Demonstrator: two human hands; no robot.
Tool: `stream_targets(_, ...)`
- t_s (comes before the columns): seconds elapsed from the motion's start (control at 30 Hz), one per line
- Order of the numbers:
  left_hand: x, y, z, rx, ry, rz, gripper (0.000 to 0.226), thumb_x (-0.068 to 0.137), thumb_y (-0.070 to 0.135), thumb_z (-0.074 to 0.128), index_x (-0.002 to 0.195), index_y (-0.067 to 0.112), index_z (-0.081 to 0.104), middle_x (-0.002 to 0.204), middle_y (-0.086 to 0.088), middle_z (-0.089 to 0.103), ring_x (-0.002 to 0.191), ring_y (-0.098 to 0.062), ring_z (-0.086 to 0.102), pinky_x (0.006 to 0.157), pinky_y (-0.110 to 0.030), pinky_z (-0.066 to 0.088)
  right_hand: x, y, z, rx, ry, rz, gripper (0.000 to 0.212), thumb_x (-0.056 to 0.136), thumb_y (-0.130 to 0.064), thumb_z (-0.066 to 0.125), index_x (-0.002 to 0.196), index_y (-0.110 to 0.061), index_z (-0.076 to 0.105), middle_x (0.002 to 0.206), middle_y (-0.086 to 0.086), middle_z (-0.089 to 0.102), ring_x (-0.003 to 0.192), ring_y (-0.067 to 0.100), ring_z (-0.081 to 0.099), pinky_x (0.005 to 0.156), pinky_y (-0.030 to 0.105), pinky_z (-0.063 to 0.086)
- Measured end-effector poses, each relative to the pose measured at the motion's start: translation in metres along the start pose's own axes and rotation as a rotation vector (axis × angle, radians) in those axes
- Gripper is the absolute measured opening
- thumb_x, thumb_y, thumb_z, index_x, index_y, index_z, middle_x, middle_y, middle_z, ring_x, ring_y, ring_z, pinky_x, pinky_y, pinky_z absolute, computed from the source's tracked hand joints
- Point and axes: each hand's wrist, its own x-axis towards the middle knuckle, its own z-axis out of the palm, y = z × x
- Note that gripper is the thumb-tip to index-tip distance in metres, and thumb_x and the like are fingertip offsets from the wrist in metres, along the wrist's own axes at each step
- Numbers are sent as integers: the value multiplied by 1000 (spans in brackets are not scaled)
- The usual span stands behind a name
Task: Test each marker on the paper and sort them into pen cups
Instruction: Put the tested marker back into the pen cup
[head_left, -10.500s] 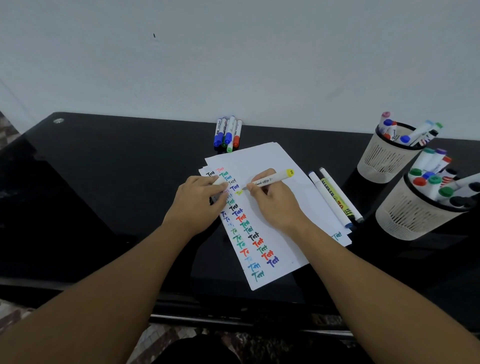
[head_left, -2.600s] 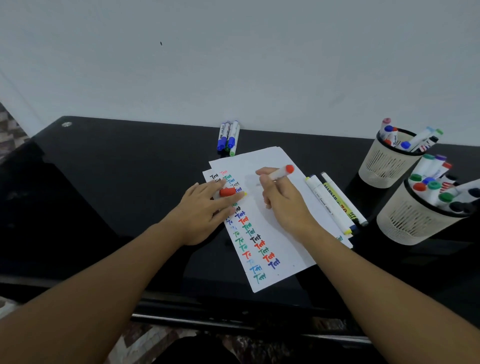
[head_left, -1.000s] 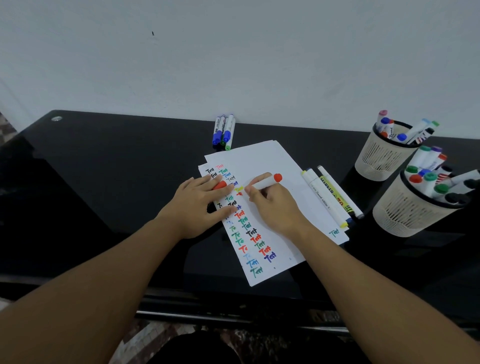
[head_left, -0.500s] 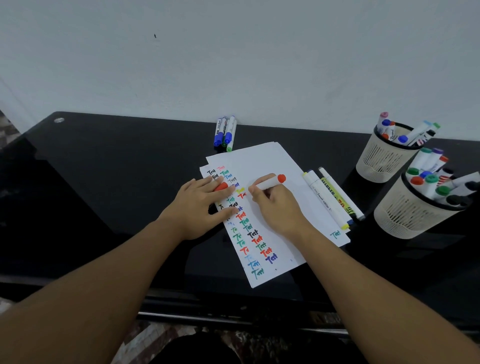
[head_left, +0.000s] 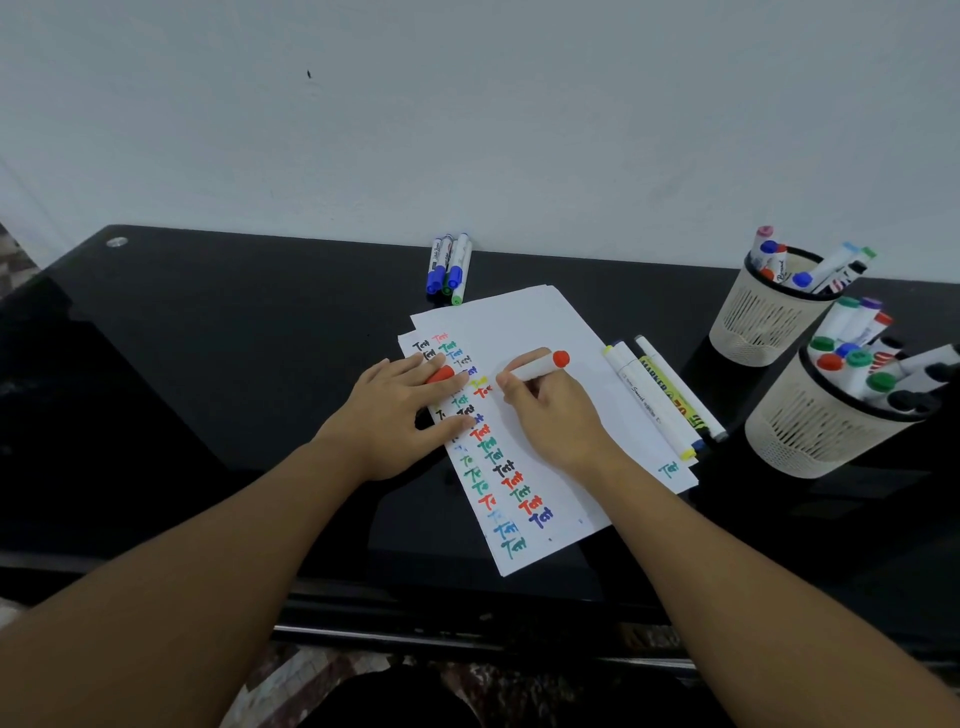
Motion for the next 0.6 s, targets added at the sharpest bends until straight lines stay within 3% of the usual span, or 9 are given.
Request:
stream_targets(0.13,0,0,1,1,-4,2,68,92,79,28,155,51,26,168,12,12,156,-11,5,126,-42,1,0,2,1,3,6,28,31,107,-45,48,109,-18,61,100,1,70,90,17,68,84,35,56)
stream_targets(0.3,0,-1,1,-2,9,4,69,91,80,27,154,52,26,168,12,13,156,-11,5,127,-42,2,3,3,2,18,31,-5,23,107,-43,48,111,-22,59,100,-3,69,92,12,66,86,34,56)
stream_targets(0.6,0,0,1,4,-9,2,72,89,83,24,154,52,25,168,12,12,156,-11,5,127,-44,3,1,5,2,3,42,1,26,108,-42,48,109,-20,60,99,-3,68,88,14,66,75,24,52)
